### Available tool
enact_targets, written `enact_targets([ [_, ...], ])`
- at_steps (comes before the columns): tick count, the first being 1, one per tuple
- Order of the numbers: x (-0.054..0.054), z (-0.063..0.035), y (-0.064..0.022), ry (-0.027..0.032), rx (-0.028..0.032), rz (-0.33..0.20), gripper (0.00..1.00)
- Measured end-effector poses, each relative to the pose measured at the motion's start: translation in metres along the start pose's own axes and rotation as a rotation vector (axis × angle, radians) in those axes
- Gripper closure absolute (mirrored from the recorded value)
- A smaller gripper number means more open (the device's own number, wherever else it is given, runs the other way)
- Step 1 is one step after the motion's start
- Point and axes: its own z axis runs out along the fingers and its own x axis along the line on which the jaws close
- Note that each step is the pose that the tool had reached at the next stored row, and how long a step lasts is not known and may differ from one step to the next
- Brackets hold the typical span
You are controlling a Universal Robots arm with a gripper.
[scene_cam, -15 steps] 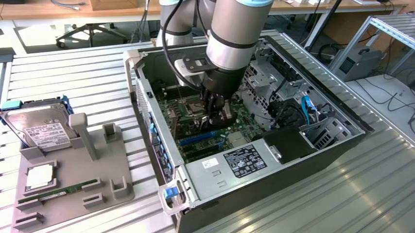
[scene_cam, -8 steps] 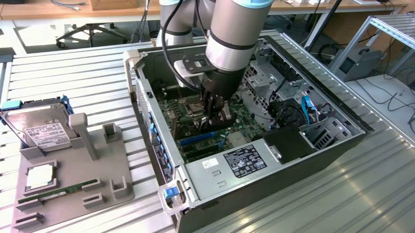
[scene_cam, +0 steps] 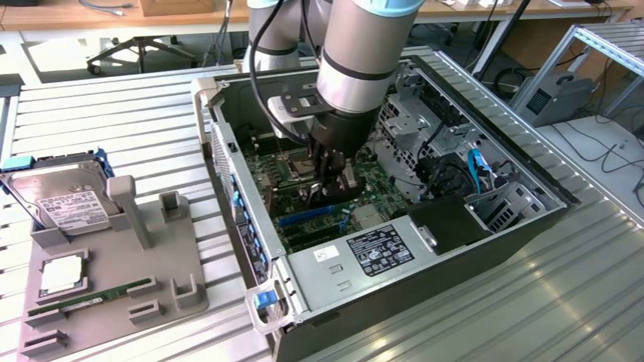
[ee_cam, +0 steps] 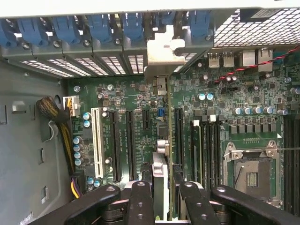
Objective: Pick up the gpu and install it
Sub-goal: 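Insert the gpu into the slot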
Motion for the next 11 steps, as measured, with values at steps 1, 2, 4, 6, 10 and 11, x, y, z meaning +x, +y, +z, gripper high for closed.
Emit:
enact_targets([
  [1, 0.0, 0.0003, 0.0001, 0.0002, 0.0, 0.0, 0.73],
  [2, 0.0, 0.0006, 0.0003, 0.0004, 0.0, 0.0, 0.73],
  [4, 0.0, 0.0015, 0.0006, 0.0008, 0.0001, 0.0, 0.73],
  [6, 0.0001, 0.0026, 0.0014, 0.0016, 0.0001, 0.0, 0.73],
  [10, 0.0003, 0.0045, 0.004, 0.0028, 0.0001, 0.0, 0.73],
  [11, 0.0003, 0.0049, 0.0046, 0.0032, 0.0001, 0.0, 0.73],
])
